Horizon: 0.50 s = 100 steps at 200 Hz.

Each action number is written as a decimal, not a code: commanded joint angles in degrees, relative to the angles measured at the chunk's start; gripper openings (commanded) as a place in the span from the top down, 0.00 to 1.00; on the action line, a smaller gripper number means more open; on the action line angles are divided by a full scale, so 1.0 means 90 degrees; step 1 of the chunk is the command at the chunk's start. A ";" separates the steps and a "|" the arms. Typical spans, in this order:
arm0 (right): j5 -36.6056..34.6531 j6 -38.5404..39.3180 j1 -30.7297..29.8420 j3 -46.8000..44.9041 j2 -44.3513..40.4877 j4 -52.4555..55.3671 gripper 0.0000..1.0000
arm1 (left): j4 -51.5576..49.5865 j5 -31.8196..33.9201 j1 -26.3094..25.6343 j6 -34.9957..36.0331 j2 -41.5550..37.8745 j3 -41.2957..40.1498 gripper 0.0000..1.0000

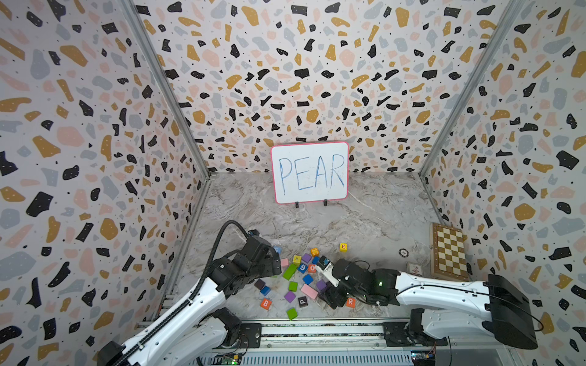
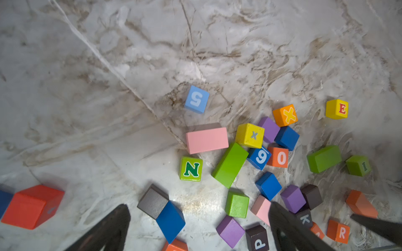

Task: Spell the uppercase word “pear” with letter blocks
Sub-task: Pick up the letter block from the center of the board.

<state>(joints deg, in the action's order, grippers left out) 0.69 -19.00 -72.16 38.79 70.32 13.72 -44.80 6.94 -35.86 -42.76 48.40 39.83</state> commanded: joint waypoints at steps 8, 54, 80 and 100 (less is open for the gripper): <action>0.0929 0.1599 -0.0344 -0.0065 0.0227 -0.0700 0.45 | -0.0067 -0.0341 -0.0037 -0.0422 -0.0392 -0.0181 0.01; 0.1253 0.3721 -0.0484 0.0023 0.1010 -0.1301 0.55 | 0.0419 -0.0921 0.0206 -0.0387 -0.0857 -0.0637 0.01; 0.1313 0.4299 -0.0365 0.0152 0.1450 -0.1641 0.59 | 0.0619 -0.1708 0.0912 -0.0042 -0.0576 -0.0623 0.01; 0.1429 0.4567 -0.0218 0.0290 0.1688 -0.1729 0.61 | 0.0643 -0.2000 0.1310 0.0253 -0.0359 -0.0489 0.01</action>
<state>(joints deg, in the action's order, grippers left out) 11.44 14.79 -75.50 38.63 84.33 0.86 -41.23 -5.19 -27.44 -44.23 43.38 34.26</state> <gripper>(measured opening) 0.400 0.990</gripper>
